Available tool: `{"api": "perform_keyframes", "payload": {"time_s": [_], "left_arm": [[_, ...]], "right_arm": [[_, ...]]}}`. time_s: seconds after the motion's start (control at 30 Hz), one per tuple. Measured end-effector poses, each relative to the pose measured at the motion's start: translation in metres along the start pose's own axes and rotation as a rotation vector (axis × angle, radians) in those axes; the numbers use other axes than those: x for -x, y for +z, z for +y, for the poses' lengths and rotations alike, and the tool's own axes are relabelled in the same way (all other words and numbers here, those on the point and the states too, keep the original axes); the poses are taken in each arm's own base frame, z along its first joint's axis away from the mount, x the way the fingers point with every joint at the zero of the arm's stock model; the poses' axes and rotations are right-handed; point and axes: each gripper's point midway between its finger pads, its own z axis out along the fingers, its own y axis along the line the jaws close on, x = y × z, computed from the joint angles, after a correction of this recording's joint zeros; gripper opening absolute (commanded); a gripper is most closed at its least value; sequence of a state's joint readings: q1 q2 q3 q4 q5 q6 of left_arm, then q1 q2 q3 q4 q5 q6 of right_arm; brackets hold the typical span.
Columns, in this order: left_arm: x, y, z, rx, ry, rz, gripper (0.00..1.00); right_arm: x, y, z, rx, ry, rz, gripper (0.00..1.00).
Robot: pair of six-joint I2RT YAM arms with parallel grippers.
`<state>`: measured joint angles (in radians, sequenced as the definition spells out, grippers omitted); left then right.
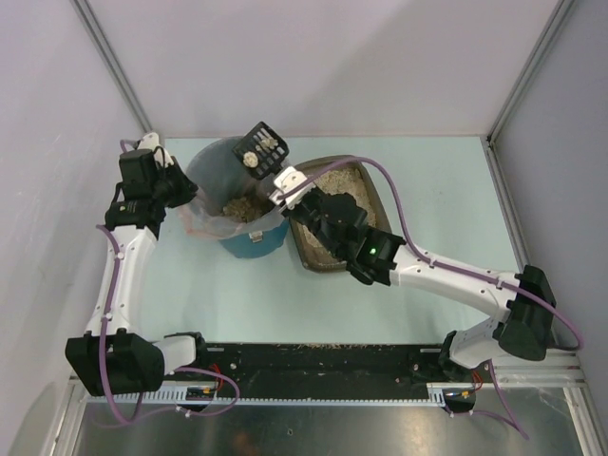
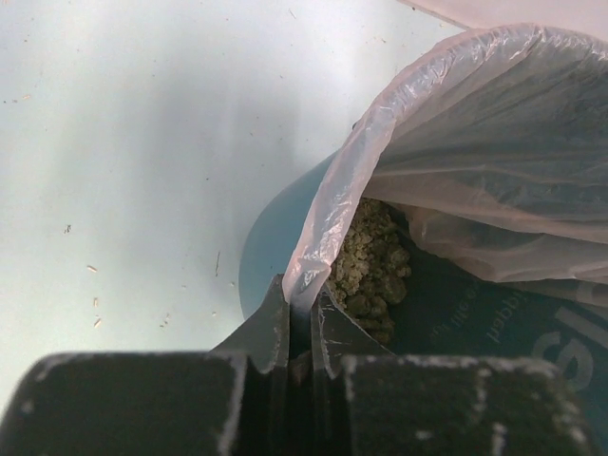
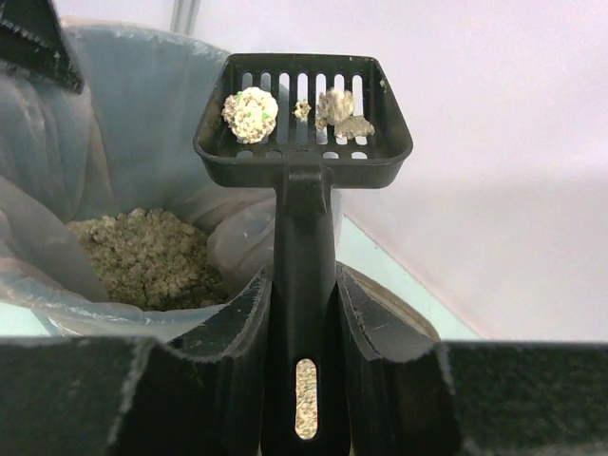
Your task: Clean the litter box
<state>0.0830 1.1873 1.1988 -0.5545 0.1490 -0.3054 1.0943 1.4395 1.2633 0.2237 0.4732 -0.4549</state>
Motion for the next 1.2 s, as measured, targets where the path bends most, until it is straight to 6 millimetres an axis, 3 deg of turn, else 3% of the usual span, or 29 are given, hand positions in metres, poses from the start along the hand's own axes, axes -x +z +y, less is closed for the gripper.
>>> {"api": "perform_keyframes", "payload": {"time_s": [0.47, 0.93, 1.2], "left_arm": [[0.0, -0.001, 0.0, -0.001, 0.01, 0.0, 0.0], [-0.002, -0.005, -0.001, -0.008, 0.018, 0.004, 0.0], [-0.002, -0.005, -0.002, -0.011, 0.018, 0.004, 0.0]], "right_arm": [[0.001, 0.014, 0.049, 0.021, -0.54, -0.041, 0.0], [0.015, 0.011, 0.038, -0.036, -0.81, -0.05, 0.0], [-0.002, -0.002, 0.042, 0.026, -0.952, -0.017, 0.0]]}}
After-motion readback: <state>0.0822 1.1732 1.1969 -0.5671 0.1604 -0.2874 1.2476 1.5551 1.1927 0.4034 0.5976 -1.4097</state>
